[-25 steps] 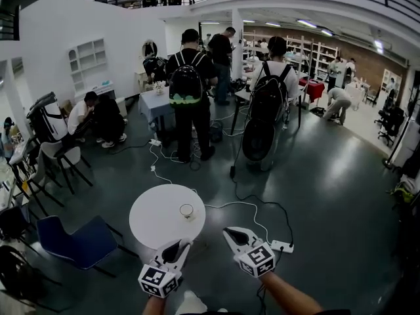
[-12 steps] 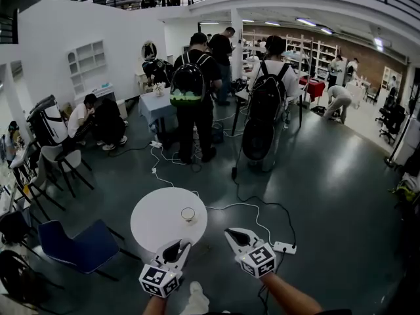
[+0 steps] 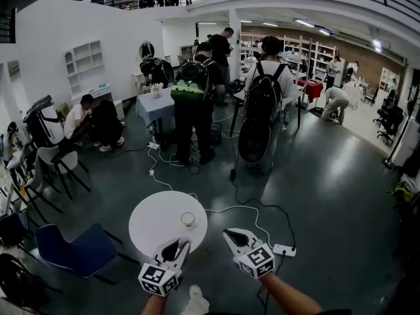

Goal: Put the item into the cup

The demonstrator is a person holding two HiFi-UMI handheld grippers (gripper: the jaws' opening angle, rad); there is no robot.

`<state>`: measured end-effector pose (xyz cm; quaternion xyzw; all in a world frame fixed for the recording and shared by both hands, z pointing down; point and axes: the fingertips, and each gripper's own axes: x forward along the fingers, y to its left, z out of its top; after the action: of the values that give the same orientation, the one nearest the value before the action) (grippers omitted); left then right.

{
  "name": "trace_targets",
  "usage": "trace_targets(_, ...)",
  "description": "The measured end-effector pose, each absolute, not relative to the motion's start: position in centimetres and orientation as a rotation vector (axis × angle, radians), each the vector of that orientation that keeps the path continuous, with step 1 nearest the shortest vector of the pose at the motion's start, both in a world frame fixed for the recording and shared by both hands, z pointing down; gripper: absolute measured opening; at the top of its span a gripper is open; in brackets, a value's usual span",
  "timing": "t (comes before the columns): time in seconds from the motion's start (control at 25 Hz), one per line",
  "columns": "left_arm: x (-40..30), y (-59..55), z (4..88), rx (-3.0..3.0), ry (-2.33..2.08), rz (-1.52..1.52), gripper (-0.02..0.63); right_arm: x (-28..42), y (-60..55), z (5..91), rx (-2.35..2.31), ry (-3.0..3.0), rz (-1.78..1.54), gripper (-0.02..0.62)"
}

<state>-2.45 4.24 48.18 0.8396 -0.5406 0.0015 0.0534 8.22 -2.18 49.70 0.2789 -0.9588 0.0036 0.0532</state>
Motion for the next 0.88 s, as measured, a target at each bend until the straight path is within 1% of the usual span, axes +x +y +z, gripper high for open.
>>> trace_targets(0.16, -4.0, 1.5, 48.2, 2.568, -1.634, 0.015, 0.092, 6.6, -4.7, 49.7, 0.862, -2.912, 0.011, 0.015)
trace_targets(0.4, -4.5, -2.4, 47.1, 2.555, -1.629, 0.016, 0.092, 6.5, -8.7, 48.5, 0.875, -2.909, 0.037, 0.015)
trace_targets(0.72, -7.1, -7.5, 49.4, 2.534, -1.634, 0.029, 0.092, 3.8, -13.5, 50.9, 0.854, -2.906, 0.067, 0.015)
trace_targets(0.88, -8.3, -10.7, 49.1, 2.539, -1.646, 0.046, 0.092, 2.6, -16.6, 50.8, 0.855, -2.908, 0.070, 0.015)
